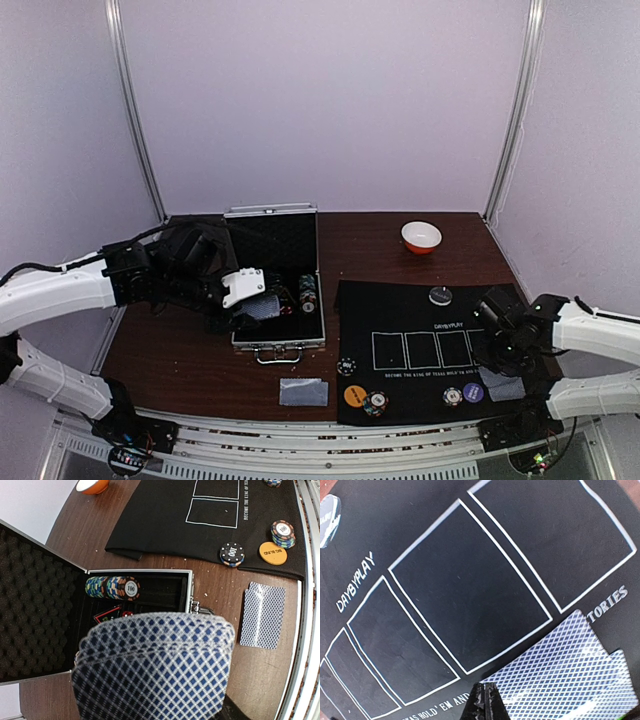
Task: Distribute texas hold em gaming equipment
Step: Adjust the poker card in the small blind area.
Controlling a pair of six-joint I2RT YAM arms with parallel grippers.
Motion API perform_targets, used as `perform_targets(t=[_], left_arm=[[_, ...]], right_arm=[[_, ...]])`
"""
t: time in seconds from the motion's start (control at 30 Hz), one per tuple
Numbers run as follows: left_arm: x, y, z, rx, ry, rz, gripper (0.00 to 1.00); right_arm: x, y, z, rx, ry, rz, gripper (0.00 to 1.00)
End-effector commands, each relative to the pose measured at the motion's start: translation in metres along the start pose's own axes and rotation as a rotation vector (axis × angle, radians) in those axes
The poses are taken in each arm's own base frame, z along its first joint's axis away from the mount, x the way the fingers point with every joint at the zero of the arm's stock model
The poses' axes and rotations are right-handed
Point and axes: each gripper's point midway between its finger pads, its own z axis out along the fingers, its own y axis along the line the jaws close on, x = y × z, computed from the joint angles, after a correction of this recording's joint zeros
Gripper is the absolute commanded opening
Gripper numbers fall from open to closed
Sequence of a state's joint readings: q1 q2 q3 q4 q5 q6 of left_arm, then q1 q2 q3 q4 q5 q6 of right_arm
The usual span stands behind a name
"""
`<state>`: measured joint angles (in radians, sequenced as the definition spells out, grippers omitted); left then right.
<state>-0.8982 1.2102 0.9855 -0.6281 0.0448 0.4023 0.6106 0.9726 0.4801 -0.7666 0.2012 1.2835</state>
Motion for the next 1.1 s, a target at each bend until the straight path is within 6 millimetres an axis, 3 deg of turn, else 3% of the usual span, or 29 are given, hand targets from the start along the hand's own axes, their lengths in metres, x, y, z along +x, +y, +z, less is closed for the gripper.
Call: perform_targets(t=[0.0,0.1,0.23,0.4,0.6,0.93,1.07], left_arm=[[-0.011,0.009,-0.004,-0.034,-0.053,0.012,0.53],[-0.011,0.009,-0.003,-0.033,-0.049,0.011,0.53],[-0.012,0.01,-0.007,-0.042,-0.056,0.012,0.53],[-0.012,0.009,-0.007,-0.041,-0.06,0.013,0.53],[-0.012,0.009,-0.007,-0.04,-0.064,0.015,0.53],[-0.013,0.009,-0.009,-0.046,-0.071,0.017,0.53],[-0.013,0.009,-0.01,-0.044,-0.071,0.016,0.53]], right_arm=[[-0.025,0.017,-0.012,0.029,-0.087,-0.064,0.0],[-0.025,0.028,-0.004,-0.008,-0.073,-0.003,0.0],[-0.01,0.003,0.018,0.056,-0.021,0.095,0.0],[-0.003,-0.02,0.026,0.09,-0.016,0.181,0.0],[0.001,-0.041,0.021,0.134,-0.013,0.229,0.0],[-0.002,-0.042,0.013,0.064,-0.041,0.339,0.0],[-0.021,-0.032,0.004,0.066,-0.106,0.254,0.0]])
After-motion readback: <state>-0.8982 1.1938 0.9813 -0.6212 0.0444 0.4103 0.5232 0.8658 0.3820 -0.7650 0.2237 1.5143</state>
